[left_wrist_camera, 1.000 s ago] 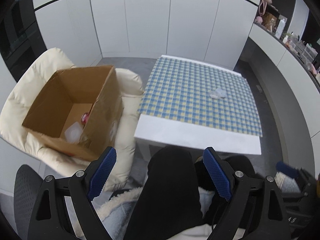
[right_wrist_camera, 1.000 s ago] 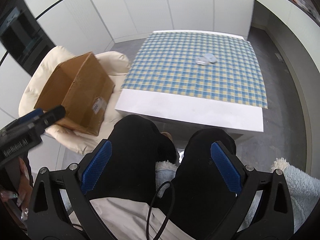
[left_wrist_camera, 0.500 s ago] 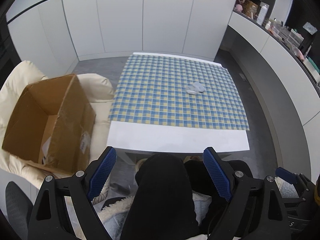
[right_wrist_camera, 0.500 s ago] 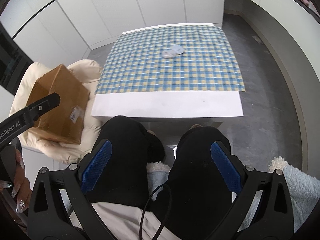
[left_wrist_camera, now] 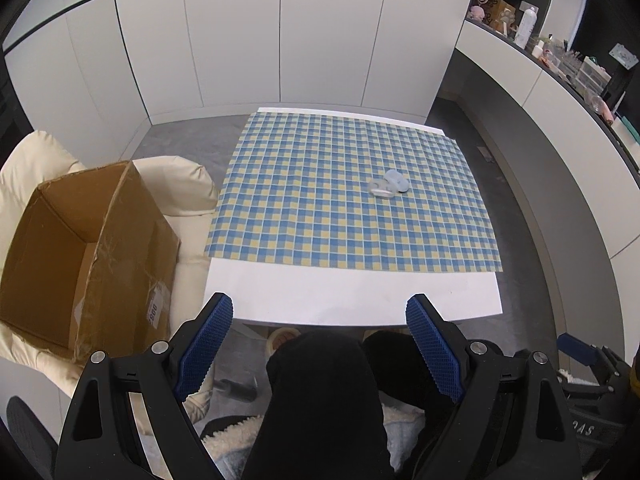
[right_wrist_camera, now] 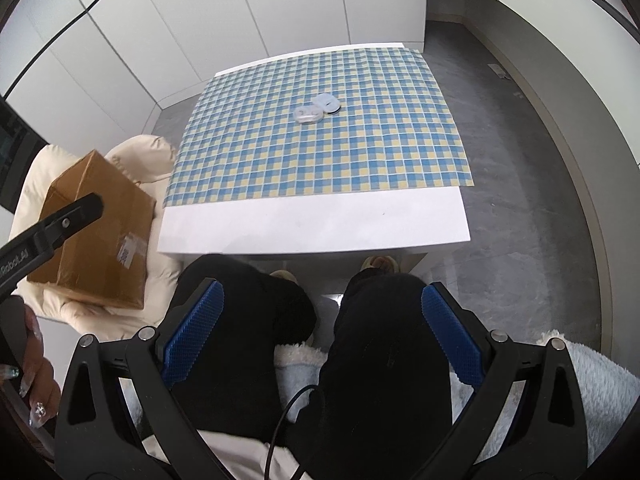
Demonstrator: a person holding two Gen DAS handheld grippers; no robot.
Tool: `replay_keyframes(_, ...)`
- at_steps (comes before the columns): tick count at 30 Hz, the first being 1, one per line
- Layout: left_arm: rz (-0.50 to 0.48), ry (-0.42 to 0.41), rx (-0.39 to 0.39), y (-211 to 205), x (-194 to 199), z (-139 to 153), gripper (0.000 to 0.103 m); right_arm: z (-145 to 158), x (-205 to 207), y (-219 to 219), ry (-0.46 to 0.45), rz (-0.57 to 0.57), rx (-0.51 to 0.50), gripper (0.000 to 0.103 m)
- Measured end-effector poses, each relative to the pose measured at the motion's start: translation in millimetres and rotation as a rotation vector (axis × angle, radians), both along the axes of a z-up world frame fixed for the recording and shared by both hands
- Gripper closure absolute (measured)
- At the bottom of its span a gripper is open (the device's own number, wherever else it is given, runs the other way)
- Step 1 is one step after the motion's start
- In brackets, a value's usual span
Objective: Organize objects
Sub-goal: 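Move both open tools back over the checkered cloth toward the clear items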
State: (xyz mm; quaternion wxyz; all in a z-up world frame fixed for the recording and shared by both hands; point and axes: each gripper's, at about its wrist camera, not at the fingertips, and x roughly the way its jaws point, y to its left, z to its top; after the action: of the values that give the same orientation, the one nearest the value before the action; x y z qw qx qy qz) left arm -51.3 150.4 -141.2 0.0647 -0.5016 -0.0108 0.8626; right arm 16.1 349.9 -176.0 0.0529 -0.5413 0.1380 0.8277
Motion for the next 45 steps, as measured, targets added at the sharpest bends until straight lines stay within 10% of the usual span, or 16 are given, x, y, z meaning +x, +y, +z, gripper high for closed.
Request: replay_keyframes(45, 0.011, -0.123, -0.109, 59.4, -216.0, -147.0, 0.014, -134.3, -246.7, 75.2, -0.059, 0.032, 0.048, 0.002)
